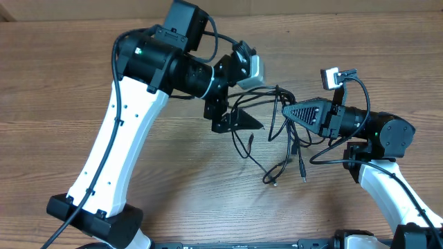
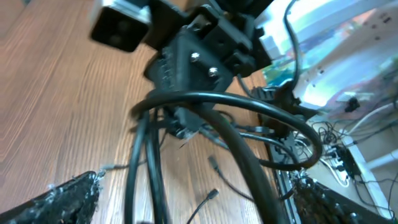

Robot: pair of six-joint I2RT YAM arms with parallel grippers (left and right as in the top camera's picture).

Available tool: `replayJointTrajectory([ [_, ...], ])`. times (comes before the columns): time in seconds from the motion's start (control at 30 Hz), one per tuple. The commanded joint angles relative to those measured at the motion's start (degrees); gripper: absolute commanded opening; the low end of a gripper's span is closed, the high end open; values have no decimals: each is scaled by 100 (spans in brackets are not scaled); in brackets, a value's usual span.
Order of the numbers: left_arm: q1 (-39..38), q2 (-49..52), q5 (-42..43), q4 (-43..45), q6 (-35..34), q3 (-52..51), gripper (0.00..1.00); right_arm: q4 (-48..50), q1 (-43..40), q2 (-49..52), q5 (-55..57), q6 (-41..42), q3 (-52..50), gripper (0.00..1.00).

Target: Untangle cables

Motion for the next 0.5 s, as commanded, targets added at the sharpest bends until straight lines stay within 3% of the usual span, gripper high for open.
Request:
replayJointTrajectory([
  [0.0,153,-118,-4,55,-350,118,100,-129,-188,-13,122,-7,24,9],
  [0.3,216,-201,212,153,-352,118,100,-782,-643,-13,118,-7,24,9],
  [0.47,157,-192,903,-46,-505,116,99,-780,-706,-13,118,-9,24,9],
])
